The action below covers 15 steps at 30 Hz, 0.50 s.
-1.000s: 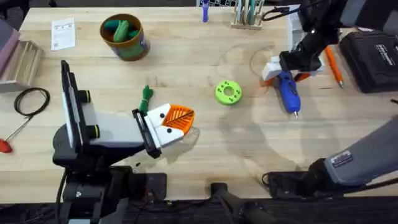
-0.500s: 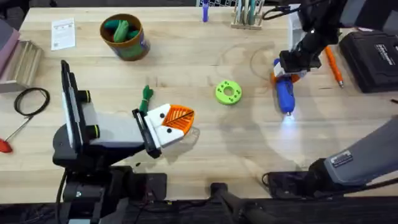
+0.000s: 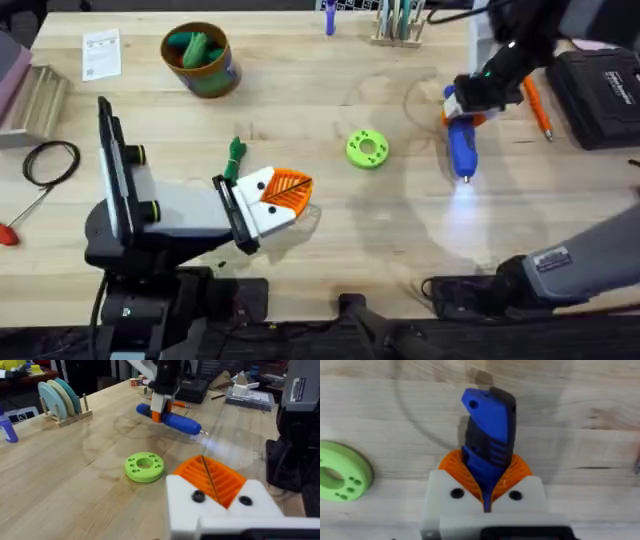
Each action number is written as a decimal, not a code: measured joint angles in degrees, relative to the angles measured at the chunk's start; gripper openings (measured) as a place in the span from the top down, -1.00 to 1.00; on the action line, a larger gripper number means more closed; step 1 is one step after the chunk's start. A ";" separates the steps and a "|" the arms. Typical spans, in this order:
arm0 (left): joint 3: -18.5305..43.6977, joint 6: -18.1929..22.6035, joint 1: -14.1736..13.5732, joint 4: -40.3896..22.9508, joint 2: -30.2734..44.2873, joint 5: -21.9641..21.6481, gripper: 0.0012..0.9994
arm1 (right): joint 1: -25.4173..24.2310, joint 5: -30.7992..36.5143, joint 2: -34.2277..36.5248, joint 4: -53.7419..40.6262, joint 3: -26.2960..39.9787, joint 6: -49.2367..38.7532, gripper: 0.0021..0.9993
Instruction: Pick up the gripper from the table and insert it into the empty holder that is missing its gripper. Then pick up a screw, insert it into the mounting hole, and use the screwdriver to tighten it. Finally, clean up the table by picking up the vegetable and placing it into the bucket.
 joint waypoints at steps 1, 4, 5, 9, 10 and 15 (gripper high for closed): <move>0.00 0.00 0.00 0.00 0.00 -0.01 0.97 | 0.00 -0.04 -1.28 -0.14 0.20 0.07 0.95; 0.00 0.00 0.00 0.00 0.00 0.01 0.97 | 0.00 -1.03 -5.80 -0.48 2.26 0.45 0.95; 0.00 0.00 0.00 0.00 0.00 0.01 0.97 | 0.00 -1.72 -7.20 -0.46 3.19 0.58 0.95; 0.00 0.00 0.00 0.00 -0.01 -0.01 0.97 | 0.13 -5.94 -13.86 0.73 7.76 1.72 0.95; 0.00 0.00 0.00 0.00 0.00 0.00 0.97 | 0.32 -7.08 -15.52 1.30 8.74 1.91 0.95; 0.00 0.00 0.00 0.00 0.00 0.01 0.97 | 3.49 -12.42 -24.00 7.12 12.12 3.51 0.95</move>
